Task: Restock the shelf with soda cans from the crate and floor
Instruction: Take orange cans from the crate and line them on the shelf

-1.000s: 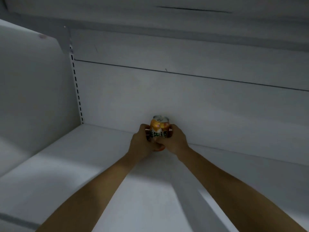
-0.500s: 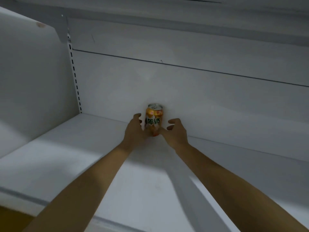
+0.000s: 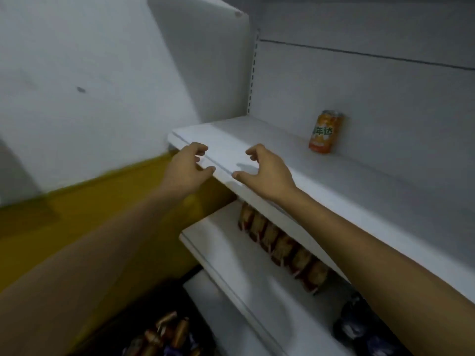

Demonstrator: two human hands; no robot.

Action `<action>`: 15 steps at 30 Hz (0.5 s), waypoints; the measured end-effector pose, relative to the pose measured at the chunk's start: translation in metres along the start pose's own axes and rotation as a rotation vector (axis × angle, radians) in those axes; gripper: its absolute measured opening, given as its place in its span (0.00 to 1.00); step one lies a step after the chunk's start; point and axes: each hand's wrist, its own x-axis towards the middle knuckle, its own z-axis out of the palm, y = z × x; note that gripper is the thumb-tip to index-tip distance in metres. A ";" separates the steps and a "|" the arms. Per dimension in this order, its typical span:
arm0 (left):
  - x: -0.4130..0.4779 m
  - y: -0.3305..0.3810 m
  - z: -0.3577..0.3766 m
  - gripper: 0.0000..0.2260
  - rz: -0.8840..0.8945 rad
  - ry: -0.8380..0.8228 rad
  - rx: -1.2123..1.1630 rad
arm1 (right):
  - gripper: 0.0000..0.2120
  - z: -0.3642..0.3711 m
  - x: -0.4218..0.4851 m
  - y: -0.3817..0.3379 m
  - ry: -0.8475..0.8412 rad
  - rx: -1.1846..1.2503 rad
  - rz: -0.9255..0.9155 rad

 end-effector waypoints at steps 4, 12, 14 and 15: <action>-0.095 -0.079 -0.028 0.32 -0.231 -0.149 0.201 | 0.28 0.063 -0.042 -0.057 -0.186 0.082 -0.136; -0.303 -0.207 -0.032 0.34 -0.699 -0.327 0.168 | 0.30 0.231 -0.162 -0.037 -0.838 0.154 0.126; -0.338 -0.228 -0.031 0.34 -0.782 -0.337 0.125 | 0.29 0.259 -0.186 -0.025 -0.935 0.102 0.179; -0.351 -0.238 -0.030 0.34 -0.816 -0.335 0.102 | 0.29 0.271 -0.194 -0.021 -0.977 0.088 0.203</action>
